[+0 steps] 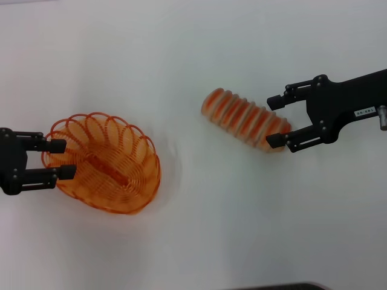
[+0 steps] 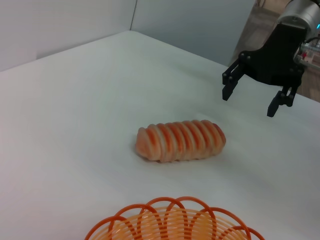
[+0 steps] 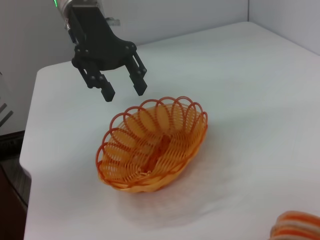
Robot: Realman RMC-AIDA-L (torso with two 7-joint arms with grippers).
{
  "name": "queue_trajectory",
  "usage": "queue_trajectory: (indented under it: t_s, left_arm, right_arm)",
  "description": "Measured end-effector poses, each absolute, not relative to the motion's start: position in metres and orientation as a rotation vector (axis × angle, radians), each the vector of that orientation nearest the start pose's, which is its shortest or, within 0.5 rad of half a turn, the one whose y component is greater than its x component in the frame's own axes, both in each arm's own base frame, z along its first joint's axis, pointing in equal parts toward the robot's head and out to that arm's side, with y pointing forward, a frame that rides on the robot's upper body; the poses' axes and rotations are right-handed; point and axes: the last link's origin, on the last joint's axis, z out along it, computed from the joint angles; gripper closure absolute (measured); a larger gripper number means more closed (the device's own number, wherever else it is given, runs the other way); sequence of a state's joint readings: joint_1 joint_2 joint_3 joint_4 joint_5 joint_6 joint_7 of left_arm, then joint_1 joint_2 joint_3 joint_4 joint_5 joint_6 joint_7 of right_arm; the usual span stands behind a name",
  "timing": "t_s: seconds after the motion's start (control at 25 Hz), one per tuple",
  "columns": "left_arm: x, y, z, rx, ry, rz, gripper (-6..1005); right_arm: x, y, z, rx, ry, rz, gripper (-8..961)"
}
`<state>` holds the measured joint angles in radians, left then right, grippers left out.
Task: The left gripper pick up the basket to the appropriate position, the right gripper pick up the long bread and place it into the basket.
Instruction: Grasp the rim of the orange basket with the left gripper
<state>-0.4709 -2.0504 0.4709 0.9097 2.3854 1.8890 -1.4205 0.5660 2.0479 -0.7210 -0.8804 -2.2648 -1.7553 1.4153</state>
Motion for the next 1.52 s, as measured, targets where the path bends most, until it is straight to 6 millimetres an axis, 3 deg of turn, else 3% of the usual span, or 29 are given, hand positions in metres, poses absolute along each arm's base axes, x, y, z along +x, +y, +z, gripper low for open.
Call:
queue_trajectory:
  t_s: [0.68,1.12,1.52]
  left_arm:
    - [-0.299,0.284,0.057,-2.876,-0.705,-0.393,422]
    - [-0.292,0.325,0.076,-2.665,-1.047,-0.348,424]
    - [-0.267,0.348,0.091,-2.549,-1.26,-0.052,427]
  right_arm:
    - [0.256,0.325,0.029,-2.993,0.39,0.303,133]
    - [0.256,0.326,0.028,-2.983,0.376,0.295,133]
    - [0.259,0.326,0.025,-2.968,0.343,0.289,133]
